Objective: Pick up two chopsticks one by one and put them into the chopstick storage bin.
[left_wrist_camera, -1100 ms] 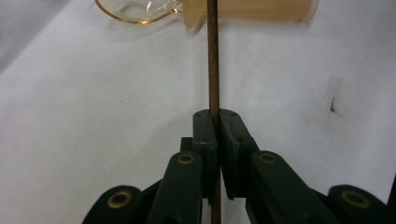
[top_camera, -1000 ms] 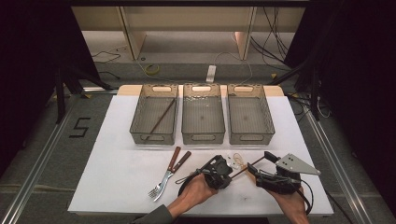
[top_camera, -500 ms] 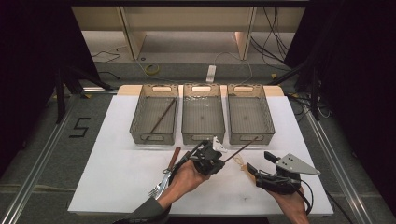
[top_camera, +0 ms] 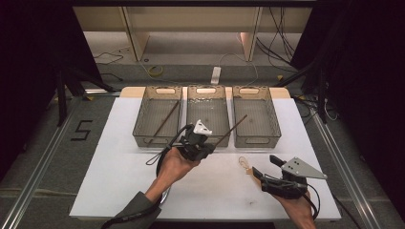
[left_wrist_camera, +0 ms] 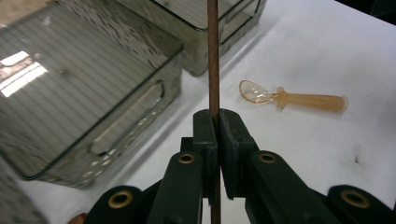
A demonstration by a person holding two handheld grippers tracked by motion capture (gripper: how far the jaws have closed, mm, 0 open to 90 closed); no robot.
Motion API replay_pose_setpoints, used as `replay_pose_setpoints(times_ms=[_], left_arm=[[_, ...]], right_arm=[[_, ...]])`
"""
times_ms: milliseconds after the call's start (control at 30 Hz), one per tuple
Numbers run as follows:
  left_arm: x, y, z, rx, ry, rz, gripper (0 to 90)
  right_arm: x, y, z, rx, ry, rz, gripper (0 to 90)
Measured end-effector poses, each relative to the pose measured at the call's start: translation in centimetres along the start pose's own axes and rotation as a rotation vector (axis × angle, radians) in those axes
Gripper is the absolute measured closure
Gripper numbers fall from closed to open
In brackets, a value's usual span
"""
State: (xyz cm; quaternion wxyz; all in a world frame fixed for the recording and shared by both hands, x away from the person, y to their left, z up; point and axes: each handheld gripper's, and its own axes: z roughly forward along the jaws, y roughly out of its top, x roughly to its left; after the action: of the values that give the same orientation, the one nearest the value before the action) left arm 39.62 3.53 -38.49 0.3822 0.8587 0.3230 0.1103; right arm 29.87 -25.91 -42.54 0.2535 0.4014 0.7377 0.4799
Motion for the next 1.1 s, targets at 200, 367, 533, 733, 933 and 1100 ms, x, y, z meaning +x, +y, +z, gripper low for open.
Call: replay_pose_setpoints(times_ms=[200,367,533,733,933,1100], left_arm=[[1.6,0.0,-1.2,-0.022,0.021,-0.036,85.6],[2.9,0.1,-2.5,-0.055,0.050,-0.060,85.6],[4.7,0.0,-4.0,-0.091,0.088,-0.095,85.6],[6.9,-0.4,-5.2,-0.124,0.115,-0.148,85.5],[8.4,-0.7,-6.1,-0.148,0.124,-0.194,85.6],[9.4,-0.6,-6.7,-0.198,0.079,-0.263,85.6]], right_arm=[[0.0,0.0,0.0,0.001,-0.001,-0.001,25.7],[0.0,0.0,0.1,0.003,0.002,0.000,25.7],[0.0,-0.1,0.1,0.007,0.005,-0.001,25.7],[0.1,-0.1,0.2,0.011,0.007,0.000,25.7],[0.1,-0.1,0.3,0.013,0.006,0.001,25.7],[0.0,-0.1,0.2,0.011,0.006,0.004,25.7]])
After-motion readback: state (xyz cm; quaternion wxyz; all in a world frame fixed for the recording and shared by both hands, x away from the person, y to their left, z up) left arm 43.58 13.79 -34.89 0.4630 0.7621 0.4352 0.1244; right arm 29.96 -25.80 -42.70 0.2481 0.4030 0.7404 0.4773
